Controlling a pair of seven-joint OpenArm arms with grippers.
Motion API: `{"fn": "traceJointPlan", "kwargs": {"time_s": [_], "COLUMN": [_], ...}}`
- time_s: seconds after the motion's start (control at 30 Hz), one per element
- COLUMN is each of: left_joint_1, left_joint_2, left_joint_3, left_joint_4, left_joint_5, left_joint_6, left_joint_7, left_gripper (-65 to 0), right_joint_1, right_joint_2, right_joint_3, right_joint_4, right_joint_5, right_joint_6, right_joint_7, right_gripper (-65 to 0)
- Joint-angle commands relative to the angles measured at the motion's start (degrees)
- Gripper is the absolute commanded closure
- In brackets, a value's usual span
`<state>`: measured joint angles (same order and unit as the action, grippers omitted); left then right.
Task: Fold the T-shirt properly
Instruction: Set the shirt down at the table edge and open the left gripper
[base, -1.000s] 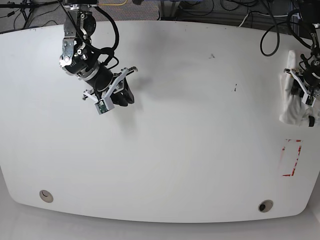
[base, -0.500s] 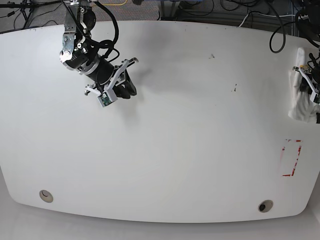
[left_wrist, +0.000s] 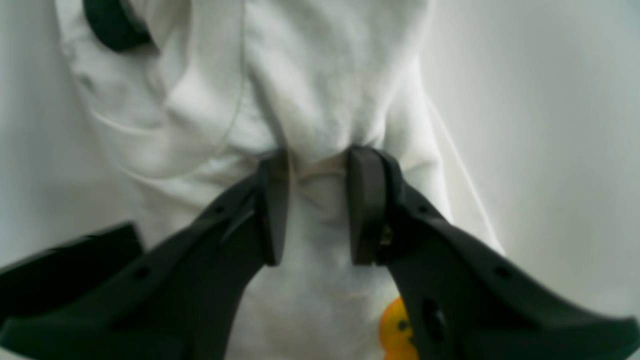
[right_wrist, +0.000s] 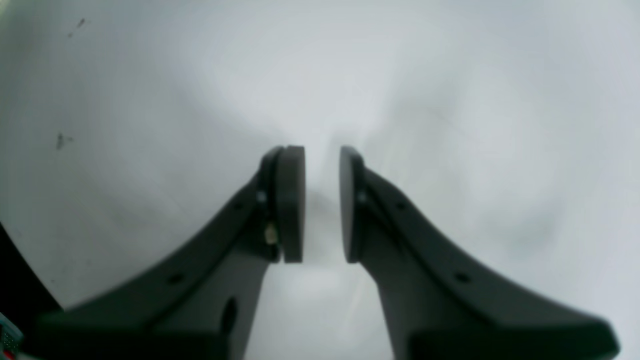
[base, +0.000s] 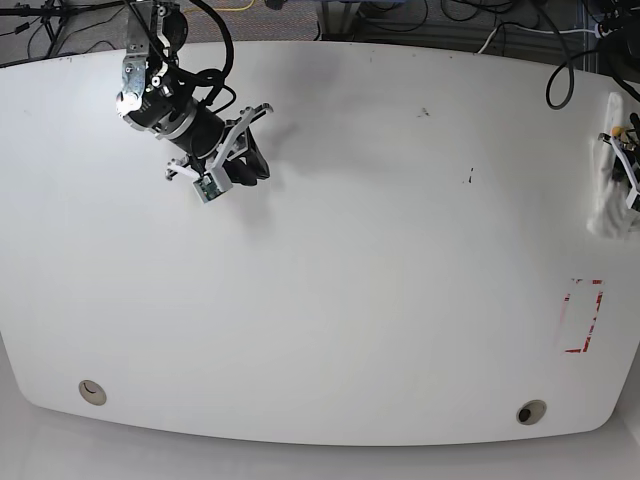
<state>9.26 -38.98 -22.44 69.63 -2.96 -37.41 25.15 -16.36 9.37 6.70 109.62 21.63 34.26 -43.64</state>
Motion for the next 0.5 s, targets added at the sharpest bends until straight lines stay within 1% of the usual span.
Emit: {"fn": "traceJointPlan", "kwargs": {"time_s": [0.0, 0.13, 0.17, 0.2, 0.27, 0.3, 0.37, 0.47], "left_joint_1": [-0.3, 0.1, 0.0, -0.1, -0.2, -0.2, 0.0, 0.1], "left_joint_2": [-1.7, -1.3, -0.4, 0.3, 3.3, 4.3, 6.6, 9.7], "left_joint_3": [-3.3, -4.6, -4.6, -4.6, -4.9, -4.9, -4.7, -4.6], "left_joint_4": [7.6, 19.2, 23.4, 25.0, 31.4, 33.2, 37.7, 41.4], "left_joint_5": [-0.4, -0.4, -0.4, -0.4, -0.1, -0.1, -0.1, -0.1], "left_joint_6": [0.1, -2.5, -2.6, -2.6, -2.6, -2.6, -2.6, -1.0], "left_joint_7": [1.9, 10.2, 13.3, 14.5, 17.5, 17.8, 17.8, 17.7], "left_gripper": [-17.8, -17.8, -17.8, -17.8, -17.8, -17.8, -17.8, -17.8], "right_joint_1": [0.4, 0.8, 1.0, 1.1, 2.4, 2.7, 3.5, 4.1], "right_joint_2": [0.3, 0.3, 0.3, 0.3, 0.4, 0.4, 0.1, -1.4], "right_joint_3": [0.0, 0.0, 0.0, 0.0, 0.0, 0.0, -0.1, -0.1], "right_joint_4": [2.9, 3.8, 4.0, 4.0, 4.1, 4.1, 4.1, 3.9], "right_joint_5": [1.0, 0.9, 0.8, 0.8, -0.3, -1.5, -5.6, -12.5], "right_joint_6": [0.4, 0.4, 0.1, 0.0, -0.1, -0.1, -0.1, -0.1], "right_joint_7": [1.7, 1.7, 1.7, 1.8, 2.0, 2.3, 3.9, 7.9], "right_gripper": [-10.9, -10.9, -10.9, -10.9, -10.9, -10.9, -10.9, -10.9]}}
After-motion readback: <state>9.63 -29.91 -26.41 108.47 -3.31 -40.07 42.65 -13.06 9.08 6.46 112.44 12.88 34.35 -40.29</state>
